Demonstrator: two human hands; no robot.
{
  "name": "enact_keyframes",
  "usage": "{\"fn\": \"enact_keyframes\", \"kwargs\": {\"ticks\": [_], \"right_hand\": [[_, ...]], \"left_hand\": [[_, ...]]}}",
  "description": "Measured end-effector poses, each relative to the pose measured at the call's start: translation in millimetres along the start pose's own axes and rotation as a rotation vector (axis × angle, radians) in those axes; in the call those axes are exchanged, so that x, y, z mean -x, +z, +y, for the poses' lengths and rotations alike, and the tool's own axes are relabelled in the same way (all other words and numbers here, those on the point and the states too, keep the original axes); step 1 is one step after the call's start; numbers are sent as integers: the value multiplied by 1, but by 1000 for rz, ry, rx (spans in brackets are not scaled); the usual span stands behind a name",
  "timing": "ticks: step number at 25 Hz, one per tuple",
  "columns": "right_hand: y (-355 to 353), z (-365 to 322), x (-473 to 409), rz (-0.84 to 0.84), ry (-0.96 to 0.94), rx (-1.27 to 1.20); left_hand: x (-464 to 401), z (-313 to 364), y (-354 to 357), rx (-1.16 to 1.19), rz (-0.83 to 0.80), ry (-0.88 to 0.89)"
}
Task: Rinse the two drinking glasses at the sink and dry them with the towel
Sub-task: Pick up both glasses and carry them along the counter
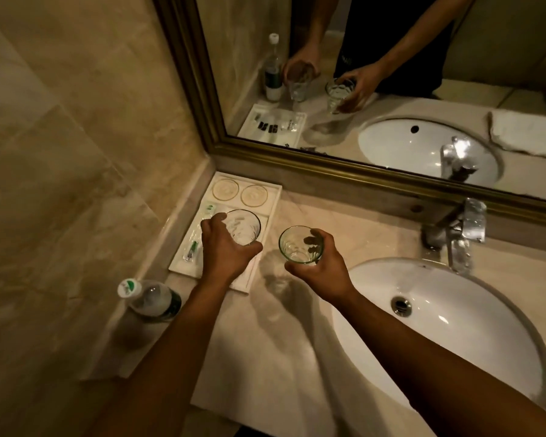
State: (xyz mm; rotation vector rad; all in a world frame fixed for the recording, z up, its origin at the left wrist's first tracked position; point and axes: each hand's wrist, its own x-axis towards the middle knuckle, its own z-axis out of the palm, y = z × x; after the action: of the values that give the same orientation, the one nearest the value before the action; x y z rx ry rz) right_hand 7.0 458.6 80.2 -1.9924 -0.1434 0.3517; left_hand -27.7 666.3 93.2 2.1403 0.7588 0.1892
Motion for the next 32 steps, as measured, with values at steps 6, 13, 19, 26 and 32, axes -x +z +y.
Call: {"fn": "enact_keyframes", "kwargs": {"ticks": [6, 13, 19, 26, 32], "right_hand": [[30, -18, -68, -83, -9, 6], [59, -11, -159, -149, -57, 33], [84, -1, -219, -161, -50, 12], [99, 2, -249, -118, -26, 11], [111, -1, -252, -152, -60, -1]], "left_hand": [[-68, 3, -2, 82, 112, -143], [-161, -11, 6, 10, 68, -127], [-212, -27, 23, -31, 13, -89], [-237, -38, 41, -77, -6, -65], [-238, -45, 41, -125, 20, -65]]}}
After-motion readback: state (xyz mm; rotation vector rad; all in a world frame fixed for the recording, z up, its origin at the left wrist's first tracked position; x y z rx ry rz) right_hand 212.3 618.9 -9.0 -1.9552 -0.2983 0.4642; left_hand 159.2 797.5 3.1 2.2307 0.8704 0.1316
